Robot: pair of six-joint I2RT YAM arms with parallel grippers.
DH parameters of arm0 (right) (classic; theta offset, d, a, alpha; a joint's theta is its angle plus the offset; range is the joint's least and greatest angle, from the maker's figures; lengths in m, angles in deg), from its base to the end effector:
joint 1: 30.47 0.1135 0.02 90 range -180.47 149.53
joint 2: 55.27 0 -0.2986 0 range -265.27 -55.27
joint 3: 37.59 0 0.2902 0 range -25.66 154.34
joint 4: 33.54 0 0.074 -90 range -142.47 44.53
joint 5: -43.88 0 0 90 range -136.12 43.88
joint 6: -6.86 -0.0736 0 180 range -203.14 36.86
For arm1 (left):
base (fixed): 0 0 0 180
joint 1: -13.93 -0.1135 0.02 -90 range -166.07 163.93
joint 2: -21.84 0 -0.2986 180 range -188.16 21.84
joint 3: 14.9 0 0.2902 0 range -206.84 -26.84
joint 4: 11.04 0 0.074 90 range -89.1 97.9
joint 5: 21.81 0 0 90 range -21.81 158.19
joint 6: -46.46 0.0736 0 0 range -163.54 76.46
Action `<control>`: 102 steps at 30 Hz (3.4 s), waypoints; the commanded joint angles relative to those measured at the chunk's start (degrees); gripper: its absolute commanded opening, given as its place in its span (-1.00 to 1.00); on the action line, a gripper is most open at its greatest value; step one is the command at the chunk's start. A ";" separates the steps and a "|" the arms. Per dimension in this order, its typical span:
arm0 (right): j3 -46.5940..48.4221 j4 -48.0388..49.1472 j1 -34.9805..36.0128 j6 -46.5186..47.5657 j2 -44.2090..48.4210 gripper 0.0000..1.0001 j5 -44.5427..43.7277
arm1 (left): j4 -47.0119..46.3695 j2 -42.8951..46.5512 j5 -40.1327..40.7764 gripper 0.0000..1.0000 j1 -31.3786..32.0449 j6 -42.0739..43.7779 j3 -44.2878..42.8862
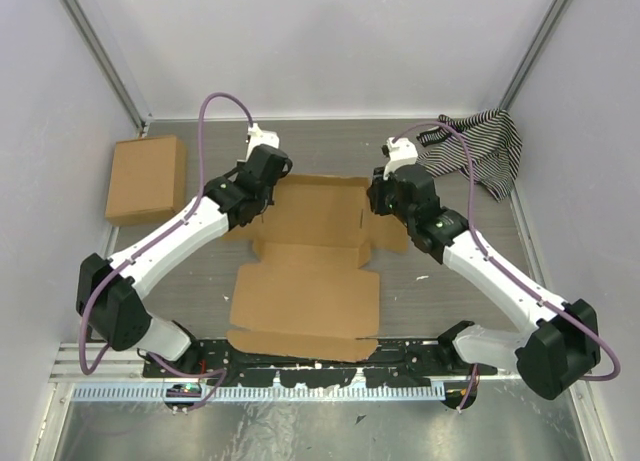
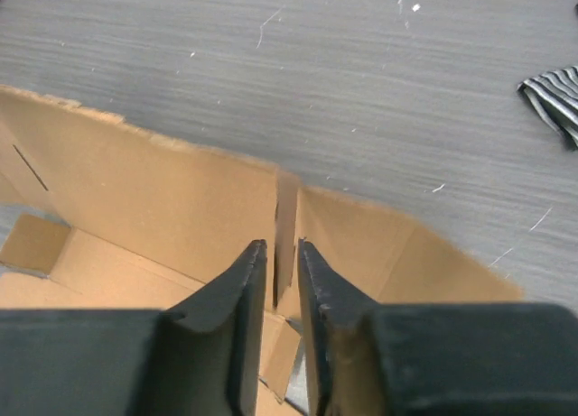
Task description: Fold the paper box
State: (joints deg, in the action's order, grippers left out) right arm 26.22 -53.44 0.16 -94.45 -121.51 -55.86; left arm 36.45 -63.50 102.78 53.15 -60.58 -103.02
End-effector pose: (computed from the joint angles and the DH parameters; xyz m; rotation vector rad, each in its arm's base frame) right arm 0.2862 0.1550 0.3188 -0.2191 1.9556 0.3150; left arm 0.3218 -0.2087 0.3305 0.1411 2.1890 0.1695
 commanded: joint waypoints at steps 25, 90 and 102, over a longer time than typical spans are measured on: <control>1.60 5.80 -26.39 -3.83 -6.35 -0.22 12.60 | -54.02 27.69 -2.06 -1.00 -0.49 2.54 42.11; -19.01 10.42 -9.22 0.89 7.19 0.04 35.07 | -71.98 33.56 -6.23 -1.00 -0.50 1.71 62.47; -20.89 15.20 -8.91 1.93 9.31 0.04 30.91 | -71.31 33.26 -7.53 -1.00 -0.49 1.24 63.65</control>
State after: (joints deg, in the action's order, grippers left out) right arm 3.97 -43.67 -9.04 -93.86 -113.79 -22.55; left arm -34.44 -30.37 96.07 52.69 -58.76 -40.66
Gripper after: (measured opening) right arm 0.519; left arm 0.010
